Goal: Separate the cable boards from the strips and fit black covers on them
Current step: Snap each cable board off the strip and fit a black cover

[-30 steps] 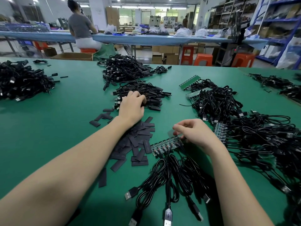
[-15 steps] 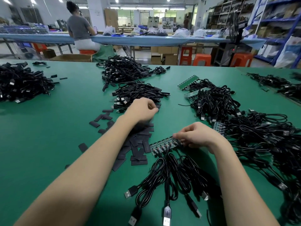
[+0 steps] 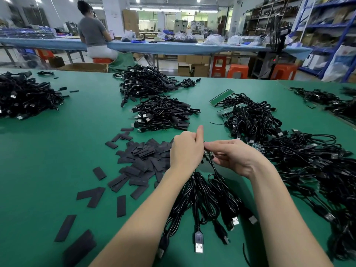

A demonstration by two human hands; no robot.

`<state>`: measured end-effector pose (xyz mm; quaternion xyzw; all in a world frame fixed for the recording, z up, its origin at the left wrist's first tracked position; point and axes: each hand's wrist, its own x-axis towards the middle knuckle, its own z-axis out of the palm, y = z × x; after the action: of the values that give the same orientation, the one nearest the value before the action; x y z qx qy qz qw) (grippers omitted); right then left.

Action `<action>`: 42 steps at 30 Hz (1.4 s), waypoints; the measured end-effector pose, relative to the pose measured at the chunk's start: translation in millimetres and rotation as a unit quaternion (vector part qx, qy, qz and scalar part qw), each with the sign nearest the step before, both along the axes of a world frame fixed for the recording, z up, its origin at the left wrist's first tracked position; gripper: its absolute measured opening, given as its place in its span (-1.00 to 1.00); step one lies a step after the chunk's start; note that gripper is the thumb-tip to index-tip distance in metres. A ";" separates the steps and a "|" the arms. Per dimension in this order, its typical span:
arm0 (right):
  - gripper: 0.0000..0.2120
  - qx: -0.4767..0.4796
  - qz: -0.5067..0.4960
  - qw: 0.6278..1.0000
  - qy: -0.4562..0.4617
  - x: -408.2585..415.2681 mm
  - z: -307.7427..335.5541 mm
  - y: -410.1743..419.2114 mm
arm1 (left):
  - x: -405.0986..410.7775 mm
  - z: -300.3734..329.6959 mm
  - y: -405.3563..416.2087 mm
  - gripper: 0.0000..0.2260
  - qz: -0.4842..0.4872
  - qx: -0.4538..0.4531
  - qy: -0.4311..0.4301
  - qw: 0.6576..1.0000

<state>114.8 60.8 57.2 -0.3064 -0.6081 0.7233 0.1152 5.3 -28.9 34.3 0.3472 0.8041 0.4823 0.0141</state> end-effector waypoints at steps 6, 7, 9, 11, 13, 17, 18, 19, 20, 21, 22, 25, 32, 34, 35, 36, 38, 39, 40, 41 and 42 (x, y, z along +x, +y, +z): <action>-0.94 -0.076 -0.006 0.997 0.027 -4.3 -2.9 -9.2 | -0.2 -1.1 -5.2 -0.42 -0.037 0.074 -0.068 0.994; -0.94 -0.089 -0.008 0.996 0.030 -5.3 -4.1 -10.1 | -0.6 -2.5 -6.4 -0.43 -0.038 0.080 -0.077 0.993; -0.92 -0.127 -0.008 0.991 0.037 -6.6 -4.6 -11.9 | -0.2 -2.5 -7.1 -0.43 -0.038 0.097 -0.105 0.989; -0.89 -0.171 -0.002 0.984 0.049 -6.4 -3.6 -13.7 | 0.2 -0.1 -6.3 -0.41 -0.051 0.142 -0.166 0.974; -0.89 -0.168 -0.005 0.984 0.059 -4.9 -0.6 -12.7 | -2.8 1.2 -7.4 -0.35 -0.086 0.151 -0.187 0.967; -0.87 0.000 -0.049 0.997 0.061 4.7 13.0 -3.5 | -11.4 -2.3 -14.0 -0.45 -0.146 0.005 -0.075 0.986; -0.84 0.062 -0.073 0.994 0.048 6.0 16.5 -2.7 | -12.3 -1.8 -15.1 -0.53 -0.158 -0.002 -0.078 0.984; -0.85 0.122 -0.099 0.987 0.038 5.5 18.9 -2.5 | -12.3 -0.2 -15.6 -0.63 -0.174 0.009 -0.107 0.979; -0.89 0.170 -0.121 0.978 0.034 3.5 21.2 -4.3 | -12.6 1.7 -16.4 -0.73 -0.196 0.033 -0.153 0.968; -0.92 0.200 -0.132 0.970 0.041 -0.1 22.8 -6.7 | -12.6 4.0 -17.4 -0.80 -0.219 0.067 -0.210 0.950; -0.93 0.208 -0.134 0.967 0.054 -3.8 25.5 -11.5 | -13.5 6.0 -18.3 -0.84 -0.240 0.105 -0.267 0.928; -0.94 0.170 -0.112 0.975 0.090 -12.7 30.2 -21.1 | -20.0 10.5 -26.9 -0.75 -0.275 0.179 -0.345 0.879; -0.67 0.112 -0.015 0.993 0.036 0.9 26.8 -6.1 | -26.5 21.1 -42.1 -0.84 -0.244 0.167 -0.269 0.917; -0.60 0.213 0.059 0.971 -0.086 12.6 17.5 1.9 | -24.5 24.1 -43.4 -0.86 -0.260 0.199 -0.310 0.893; -0.60 0.239 0.100 0.956 -0.136 18.0 14.3 4.2 | -23.9 25.9 -44.3 -0.88 -0.276 0.215 -0.339 0.873; -0.62 0.242 0.133 0.946 -0.169 22.1 12.2 4.0 | -23.6 27.6 -45.6 -0.89 -0.290 0.223 -0.362 0.857; -0.59 0.202 0.186 0.945 -0.179 26.1 9.4 2.0 | -23.6 30.1 -47.4 -0.91 -0.316 0.222 -0.388 0.837; -0.62 0.174 0.206 0.949 -0.165 26.2 7.6 2.1 | -23.0 30.7 -48.0 -0.91 -0.330 0.221 -0.399 0.827; -0.68 0.147 0.222 0.954 -0.140 25.3 5.8 2.1 | -21.9 31.6 -48.2 -0.90 -0.342 0.221 -0.414 0.814; -0.76 0.129 0.235 0.957 -0.115 23.8 3.9 2.3 | -21.0 32.4 -48.4 -0.89 -0.353 0.220 -0.430 0.801; -0.82 0.124 0.239 0.958 -0.100 22.7 3.1 1.8 | -20.5 33.0 -49.2 -0.87 -0.364 0.214 -0.442 0.792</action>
<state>137.5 62.5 60.3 -0.2062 -0.7567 0.6145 -0.0849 -15.2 -78.1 67.3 0.3575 0.4008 0.7020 0.4677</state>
